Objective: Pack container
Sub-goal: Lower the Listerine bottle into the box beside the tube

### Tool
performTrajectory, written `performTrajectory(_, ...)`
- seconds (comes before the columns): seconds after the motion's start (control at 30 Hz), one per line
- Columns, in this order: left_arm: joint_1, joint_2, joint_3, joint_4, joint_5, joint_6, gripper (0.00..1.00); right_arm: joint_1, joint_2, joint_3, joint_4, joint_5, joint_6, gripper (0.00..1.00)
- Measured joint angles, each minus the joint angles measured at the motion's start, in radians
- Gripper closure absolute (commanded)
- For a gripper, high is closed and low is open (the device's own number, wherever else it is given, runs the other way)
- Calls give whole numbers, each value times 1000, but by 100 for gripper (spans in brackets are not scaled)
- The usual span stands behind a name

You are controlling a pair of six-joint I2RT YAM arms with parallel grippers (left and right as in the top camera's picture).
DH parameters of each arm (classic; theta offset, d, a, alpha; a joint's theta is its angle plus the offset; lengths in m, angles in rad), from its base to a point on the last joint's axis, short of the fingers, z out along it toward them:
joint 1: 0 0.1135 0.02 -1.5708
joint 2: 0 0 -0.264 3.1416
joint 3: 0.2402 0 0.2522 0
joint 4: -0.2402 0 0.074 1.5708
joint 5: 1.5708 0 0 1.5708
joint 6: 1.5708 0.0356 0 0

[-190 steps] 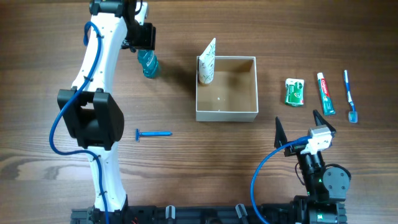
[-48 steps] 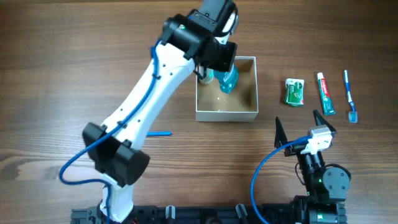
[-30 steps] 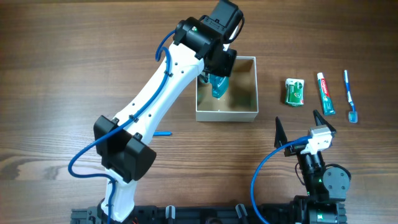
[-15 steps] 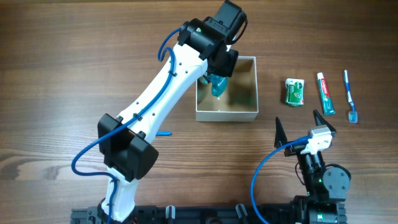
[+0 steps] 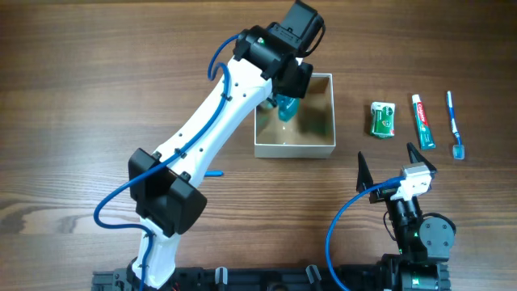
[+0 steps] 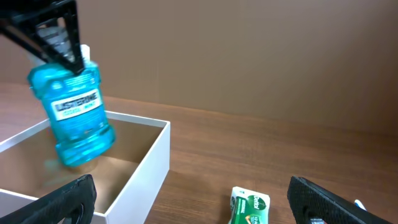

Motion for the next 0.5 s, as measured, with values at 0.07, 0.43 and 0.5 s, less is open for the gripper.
performTrajectory(0.07,-6,0,0,35,-4,0,96,0,0,0,0,0,0,0)
performTrajectory(0.43,-26,0,0,59,-8,18,96,0,0,0,0,0,0,0)
performTrajectory(0.5,-29,0,0,64,-16,36,96,0,0,0,0,0,0,0)
